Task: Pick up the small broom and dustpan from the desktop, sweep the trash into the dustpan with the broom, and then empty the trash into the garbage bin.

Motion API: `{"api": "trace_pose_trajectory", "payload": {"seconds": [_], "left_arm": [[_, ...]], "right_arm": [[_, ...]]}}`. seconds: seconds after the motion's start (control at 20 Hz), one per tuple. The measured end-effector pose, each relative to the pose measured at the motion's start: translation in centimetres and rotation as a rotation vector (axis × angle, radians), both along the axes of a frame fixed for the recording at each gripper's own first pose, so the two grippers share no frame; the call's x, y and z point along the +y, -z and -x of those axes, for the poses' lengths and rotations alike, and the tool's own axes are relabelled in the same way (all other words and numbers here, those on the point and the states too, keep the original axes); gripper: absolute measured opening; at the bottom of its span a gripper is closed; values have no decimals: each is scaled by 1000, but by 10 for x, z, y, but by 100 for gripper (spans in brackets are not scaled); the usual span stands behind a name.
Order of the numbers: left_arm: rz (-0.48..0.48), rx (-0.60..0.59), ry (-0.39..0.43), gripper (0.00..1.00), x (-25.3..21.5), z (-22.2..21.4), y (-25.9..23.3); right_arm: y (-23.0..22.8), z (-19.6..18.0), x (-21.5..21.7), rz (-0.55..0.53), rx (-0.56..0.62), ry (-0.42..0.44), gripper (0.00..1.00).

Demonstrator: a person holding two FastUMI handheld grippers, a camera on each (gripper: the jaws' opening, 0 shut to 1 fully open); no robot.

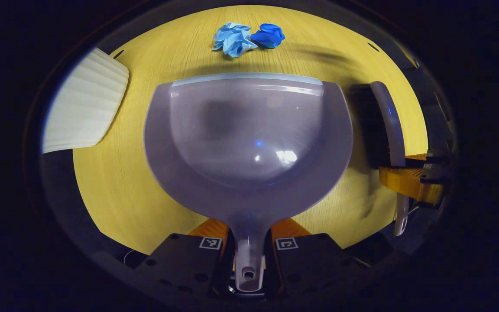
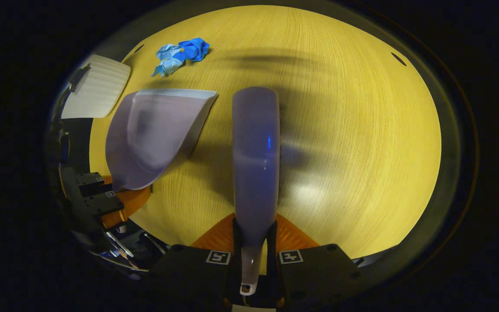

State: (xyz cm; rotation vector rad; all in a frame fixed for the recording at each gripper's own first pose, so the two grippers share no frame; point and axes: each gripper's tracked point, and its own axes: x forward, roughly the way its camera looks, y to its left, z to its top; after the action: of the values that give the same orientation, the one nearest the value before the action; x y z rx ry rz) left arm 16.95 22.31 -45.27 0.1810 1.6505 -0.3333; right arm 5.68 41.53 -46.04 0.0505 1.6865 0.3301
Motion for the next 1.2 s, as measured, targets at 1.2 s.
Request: {"api": "trace_pose_trajectory", "payload": {"seconds": [1.2], "left_arm": [[-38,-85,115,29,42,-8,-7]], "right_arm": [[-6,-260,42,5,-296,-487,25]]}}
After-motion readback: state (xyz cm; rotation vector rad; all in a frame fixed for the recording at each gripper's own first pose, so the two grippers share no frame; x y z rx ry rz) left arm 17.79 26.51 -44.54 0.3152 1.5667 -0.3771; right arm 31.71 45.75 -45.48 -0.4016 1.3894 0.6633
